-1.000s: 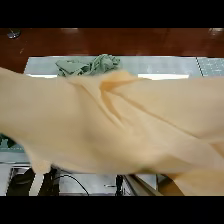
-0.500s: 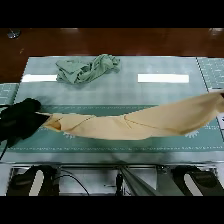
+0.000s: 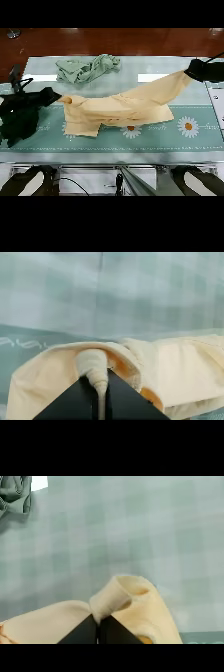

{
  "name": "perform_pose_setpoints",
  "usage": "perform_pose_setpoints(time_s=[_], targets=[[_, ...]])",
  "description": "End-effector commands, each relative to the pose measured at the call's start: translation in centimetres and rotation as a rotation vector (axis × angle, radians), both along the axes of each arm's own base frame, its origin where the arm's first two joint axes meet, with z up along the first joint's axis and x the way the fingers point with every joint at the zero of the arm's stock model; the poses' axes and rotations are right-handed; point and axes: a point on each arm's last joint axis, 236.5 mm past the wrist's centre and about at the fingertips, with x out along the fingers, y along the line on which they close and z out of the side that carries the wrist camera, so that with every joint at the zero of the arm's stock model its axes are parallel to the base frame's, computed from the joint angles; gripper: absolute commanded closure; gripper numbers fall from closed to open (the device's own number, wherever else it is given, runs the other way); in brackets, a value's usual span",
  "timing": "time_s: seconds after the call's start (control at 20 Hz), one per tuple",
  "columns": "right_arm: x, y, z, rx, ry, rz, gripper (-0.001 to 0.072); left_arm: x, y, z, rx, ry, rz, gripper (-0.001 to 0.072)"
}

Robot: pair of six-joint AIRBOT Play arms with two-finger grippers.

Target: Fold the shirts.

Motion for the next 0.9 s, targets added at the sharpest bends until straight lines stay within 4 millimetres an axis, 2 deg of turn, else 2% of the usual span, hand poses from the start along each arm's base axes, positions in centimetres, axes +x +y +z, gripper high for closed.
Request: perform_pose_setpoints(time_s=[0.0, 0.1, 0.2, 0.25, 0.3, 0.35, 0.4, 0.45, 0.5, 0.6, 0.65, 0.7, 0.75, 0.85], targets=[[4.7, -0.2, -4.1, 0.181, 0.005, -0.056, 0.0677, 5.6, -0.3, -3.2, 0.014, 0.046, -0.012, 0.0688], [6.3, -0.1, -6.3, 0.243, 0.025, -0.095, 0.0677, 7.4, -0.9, -4.3, 0.013, 0.069, -0.029, 0.0688], [7.2, 0.5, -8.2, 0.323, 0.062, -0.122, 0.0675, 8.4, -1.4, -4.9, 0.006, 0.091, -0.050, 0.0685], [7.4, 0.6, -9.2, 0.343, 0.082, -0.130, 0.0538, 8.6, -1.6, -4.8, 0.002, 0.097, -0.062, 0.0640], [7.4, 0.5, -9.9, 0.348, 0.099, -0.129, 0.0264, 8.5, -1.6, -4.5, -0.002, 0.105, -0.076, 0.0319], [7.1, 0.0, -10.3, 0.345, 0.111, -0.122, 0.0074, 8.2, -1.4, -4.2, 0.002, 0.117, -0.093, 0.0016], [6.5, -0.8, -10.3, 0.345, 0.124, -0.112, 0.0081, 7.4, -0.6, -3.7, 0.024, 0.149, -0.134, 0.0002], [5.5, -1.7, -10.0, 0.349, 0.145, -0.088, 0.0081, 6.6, 1.0, -3.5, 0.074, 0.183, -0.165, 0.0002], [4.0, -2.9, -9.6, 0.345, 0.171, -0.046, 0.0081, 5.5, 3.4, -3.5, 0.136, 0.236, -0.176, 0.0002], [0.0, -6.5, -9.9, 0.309, 0.254, -0.021, 0.0083, 2.9, 8.7, -4.4, 0.211, 0.355, -0.107, 0.0003], [-2.4, -8.7, -10.8, 0.259, 0.318, -0.035, 0.0083, 1.7, 10.2, -5.0, 0.199, 0.399, -0.083, 0.0003], [-4.8, -11.0, -11.9, 0.216, 0.371, -0.077, 0.0084, 0.4, 10.8, -5.8, 0.157, 0.443, -0.057, 0.0004], [-6.7, -12.3, -13.0, 0.216, 0.398, -0.128, 0.0085, -0.6, 10.6, -6.8, 0.098, 0.474, -0.041, 0.0004], [-9.1, -12.9, -14.8, 0.269, 0.393, -0.221, 0.0086, -1.3, 8.2, -8.4, -0.034, 0.465, -0.049, 0.0004]])
